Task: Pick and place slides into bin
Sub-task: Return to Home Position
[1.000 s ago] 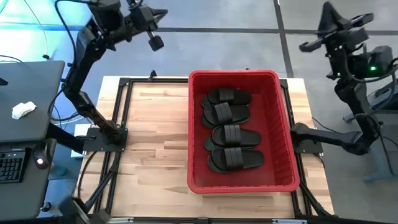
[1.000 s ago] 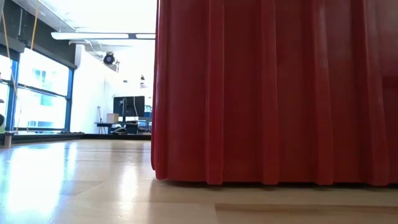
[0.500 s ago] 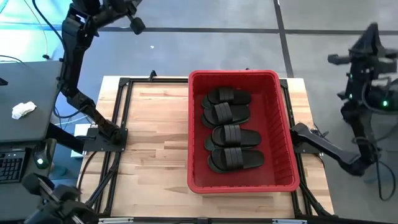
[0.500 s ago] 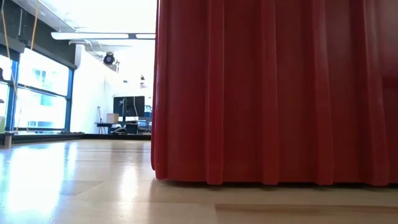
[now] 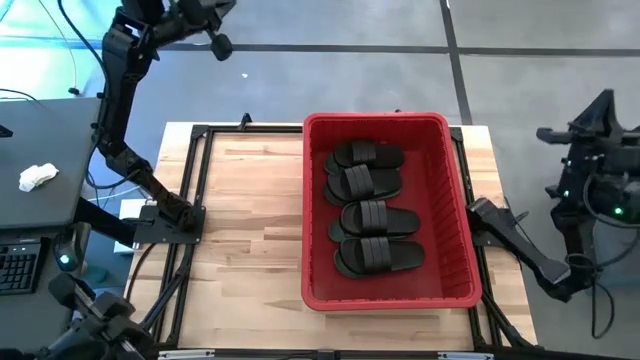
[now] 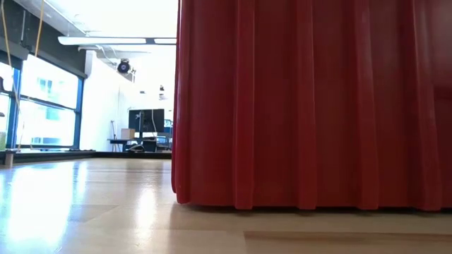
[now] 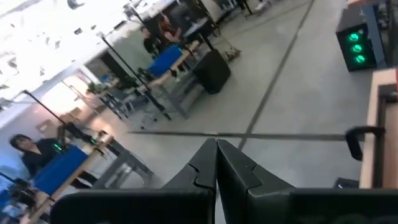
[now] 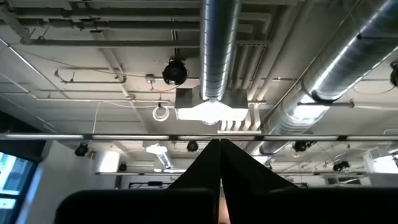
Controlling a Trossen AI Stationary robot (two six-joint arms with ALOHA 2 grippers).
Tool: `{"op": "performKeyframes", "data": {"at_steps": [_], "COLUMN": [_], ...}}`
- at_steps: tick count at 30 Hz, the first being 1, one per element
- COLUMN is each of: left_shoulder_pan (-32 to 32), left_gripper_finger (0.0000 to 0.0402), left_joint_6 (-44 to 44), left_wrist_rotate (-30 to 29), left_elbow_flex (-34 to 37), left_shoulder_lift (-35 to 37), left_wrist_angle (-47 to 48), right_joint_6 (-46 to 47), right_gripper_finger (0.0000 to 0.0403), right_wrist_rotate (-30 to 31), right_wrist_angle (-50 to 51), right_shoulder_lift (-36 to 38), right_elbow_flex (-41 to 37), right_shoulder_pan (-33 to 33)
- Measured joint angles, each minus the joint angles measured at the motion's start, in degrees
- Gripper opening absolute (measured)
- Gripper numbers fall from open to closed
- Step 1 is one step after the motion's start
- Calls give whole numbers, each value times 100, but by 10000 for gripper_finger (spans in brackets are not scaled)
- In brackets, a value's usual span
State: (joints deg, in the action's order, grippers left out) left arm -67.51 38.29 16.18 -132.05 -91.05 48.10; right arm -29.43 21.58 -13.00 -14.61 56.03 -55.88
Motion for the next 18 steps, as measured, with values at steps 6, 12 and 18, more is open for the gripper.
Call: {"op": "performKeyframes", "data": {"at_steps": [6, 12, 18], "left_shoulder_pan": [-4, 2, 0], "left_gripper_finger": [0, 0, 0], "left_joint_6": [-184, -411, -881], "left_wrist_rotate": [-6, 92, 232], "left_elbow_flex": [834, 2243, 4086], "left_shoulder_lift": [323, 1063, 1973], "left_wrist_angle": [-622, -1737, -3178], "right_joint_6": [426, 954, 1800], "right_gripper_finger": [0, 0, 0], "right_wrist_rotate": [-17, 133, -53], "right_wrist_angle": [232, 762, 1767], "right_shoulder_lift": [783, 1370, 1325], "right_elbow_flex": [-648, -1058, -1304], "right_shoulder_pan": [2, 2, 2]}}
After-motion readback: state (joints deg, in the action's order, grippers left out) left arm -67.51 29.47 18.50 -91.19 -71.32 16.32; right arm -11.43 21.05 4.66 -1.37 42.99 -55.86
